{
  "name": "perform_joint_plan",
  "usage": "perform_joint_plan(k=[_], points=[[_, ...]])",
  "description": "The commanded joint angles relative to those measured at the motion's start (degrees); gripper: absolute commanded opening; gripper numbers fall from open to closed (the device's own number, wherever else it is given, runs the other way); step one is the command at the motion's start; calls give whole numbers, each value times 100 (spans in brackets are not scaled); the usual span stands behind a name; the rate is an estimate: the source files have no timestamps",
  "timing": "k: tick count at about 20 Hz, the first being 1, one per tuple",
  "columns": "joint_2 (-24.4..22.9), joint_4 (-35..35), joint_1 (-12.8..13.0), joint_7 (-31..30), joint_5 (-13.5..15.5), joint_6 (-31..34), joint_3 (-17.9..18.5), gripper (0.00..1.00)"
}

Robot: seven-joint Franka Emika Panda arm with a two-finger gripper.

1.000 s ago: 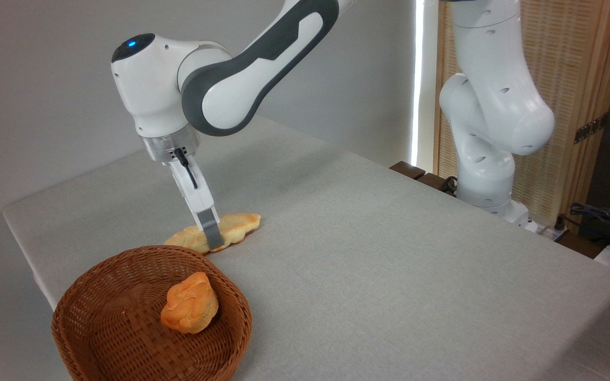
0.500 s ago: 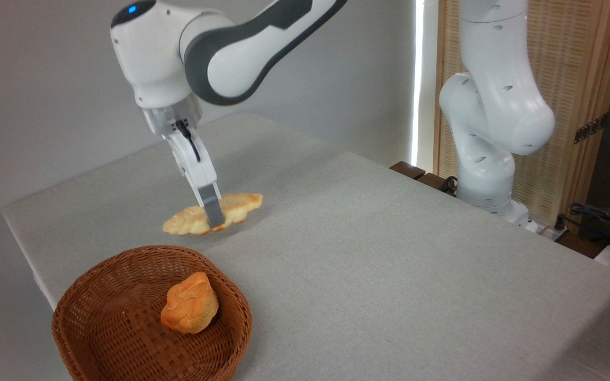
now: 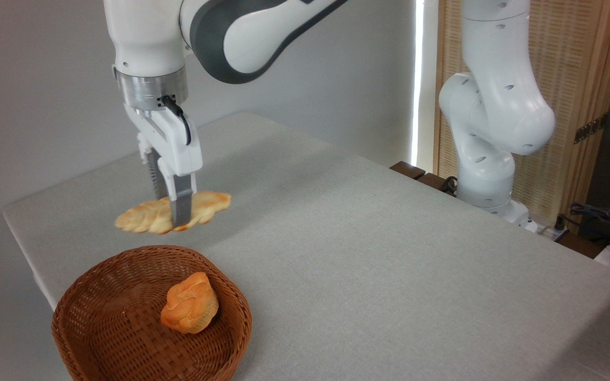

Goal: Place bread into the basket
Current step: 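Lift the pastry and carry it toward the wicker basket, then lower the pastry into the basket beside the orange roll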

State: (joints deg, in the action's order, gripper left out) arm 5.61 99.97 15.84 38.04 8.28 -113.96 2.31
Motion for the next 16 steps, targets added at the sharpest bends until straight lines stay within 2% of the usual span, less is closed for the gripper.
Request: perform_joint_plan(k=[1,2,5,8,16], points=[[133,-57,16,169,139,-582,296,86],[186,-57,7,160,139,-767,340,100],[344,-57,7,107,191,-1225,411,100],[432,-57,7,116,279,-1278,463,100],[511,-48,-2,160,244,-1313,499,100]])
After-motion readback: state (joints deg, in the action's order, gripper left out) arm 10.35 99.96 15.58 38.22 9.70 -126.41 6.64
